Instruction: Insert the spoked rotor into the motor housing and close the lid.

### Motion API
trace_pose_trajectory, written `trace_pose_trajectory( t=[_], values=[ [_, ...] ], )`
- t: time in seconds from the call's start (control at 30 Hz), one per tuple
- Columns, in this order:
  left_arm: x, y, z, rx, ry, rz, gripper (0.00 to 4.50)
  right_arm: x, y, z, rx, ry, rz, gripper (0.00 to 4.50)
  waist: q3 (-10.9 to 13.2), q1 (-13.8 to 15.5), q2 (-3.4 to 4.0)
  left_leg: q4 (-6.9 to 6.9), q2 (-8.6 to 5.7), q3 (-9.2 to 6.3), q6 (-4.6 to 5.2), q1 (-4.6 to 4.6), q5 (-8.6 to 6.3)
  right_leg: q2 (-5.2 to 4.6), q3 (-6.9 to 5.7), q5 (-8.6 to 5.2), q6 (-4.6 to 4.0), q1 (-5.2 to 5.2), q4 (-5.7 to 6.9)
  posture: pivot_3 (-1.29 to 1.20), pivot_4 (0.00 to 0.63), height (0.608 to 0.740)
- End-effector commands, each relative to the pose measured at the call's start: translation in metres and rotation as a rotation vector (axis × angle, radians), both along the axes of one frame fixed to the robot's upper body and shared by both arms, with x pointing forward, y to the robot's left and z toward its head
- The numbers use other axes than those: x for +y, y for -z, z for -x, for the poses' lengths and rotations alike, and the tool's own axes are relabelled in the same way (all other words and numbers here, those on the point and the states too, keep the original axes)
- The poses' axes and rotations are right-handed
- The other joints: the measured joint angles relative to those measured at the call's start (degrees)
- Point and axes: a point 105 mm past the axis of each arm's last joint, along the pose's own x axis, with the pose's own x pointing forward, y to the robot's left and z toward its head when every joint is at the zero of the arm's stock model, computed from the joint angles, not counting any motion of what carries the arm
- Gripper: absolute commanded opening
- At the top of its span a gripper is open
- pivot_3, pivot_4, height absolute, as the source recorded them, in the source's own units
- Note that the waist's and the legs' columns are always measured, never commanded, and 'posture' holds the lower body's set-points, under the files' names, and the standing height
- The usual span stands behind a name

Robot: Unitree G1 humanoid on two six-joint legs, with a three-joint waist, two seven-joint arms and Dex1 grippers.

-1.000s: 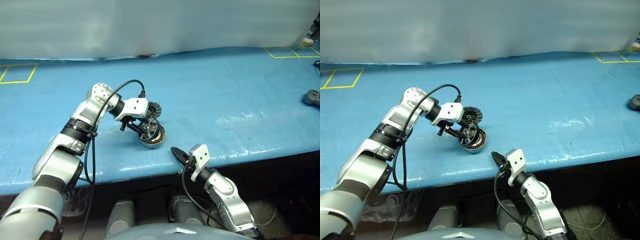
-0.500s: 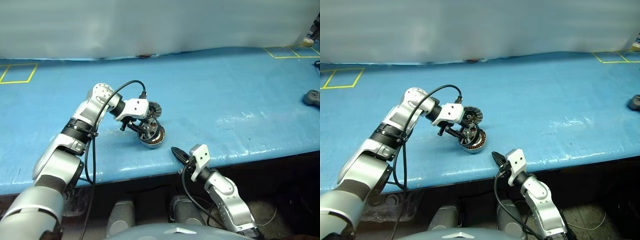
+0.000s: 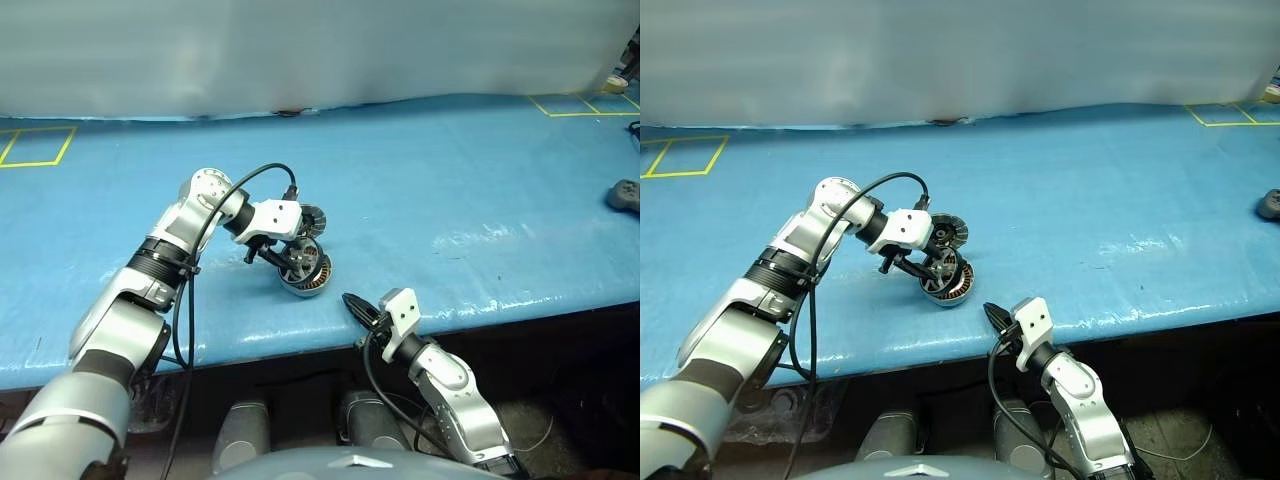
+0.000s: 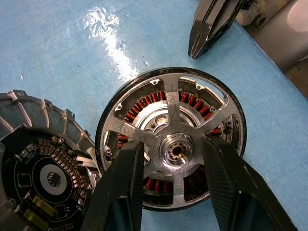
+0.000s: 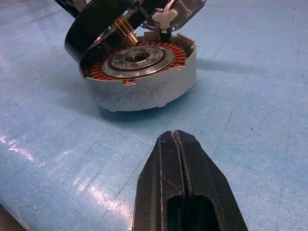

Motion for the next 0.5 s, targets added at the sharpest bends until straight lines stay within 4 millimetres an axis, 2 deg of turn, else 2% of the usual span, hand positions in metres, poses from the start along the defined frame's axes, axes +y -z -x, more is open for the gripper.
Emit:
trace_pose_trajectory(
  t=[0.03, 0.43, 0.5],
  values=[
    [-0.0017, -0.0038, -0.0004, -0.022, 0.019, -0.008, 1.53, 0.0011, -0.0106, -0.0001, -0.04, -0.014, -0.031, 0.0, 0.0, 0.0, 0.0, 0.0, 0.0, 0.0, 0.0, 0.0, 0.0, 0.0, 0.0, 0.0, 0.0, 0.0, 0.0, 0.0, 0.15, 0.74],
    [-0.0001, -0.0018, -0.0001, -0.024, 0.026, -0.032, 1.53, 0.0034, -0.0101, 0.0006, -0.037, -0.033, -0.029, 0.0, 0.0, 0.0, 0.0, 0.0, 0.0, 0.0, 0.0, 0.01, 0.0, 0.0, 0.0, 0.0, 0.0, 0.01, 0.0, 0.0, 0.15, 0.74],
    [-0.0008, -0.0019, -0.0006, -0.026, 0.027, -0.033, 2.25, 0.0031, -0.0099, 0.0006, -0.037, -0.03, -0.028, 0.0, 0.0, 0.0, 0.0, 0.0, 0.0, 0.0, 0.0, 0.01, 0.0, 0.0, 0.0, 0.0, 0.0, 0.01, 0.0, 0.0, 0.15, 0.74]
  ],
)
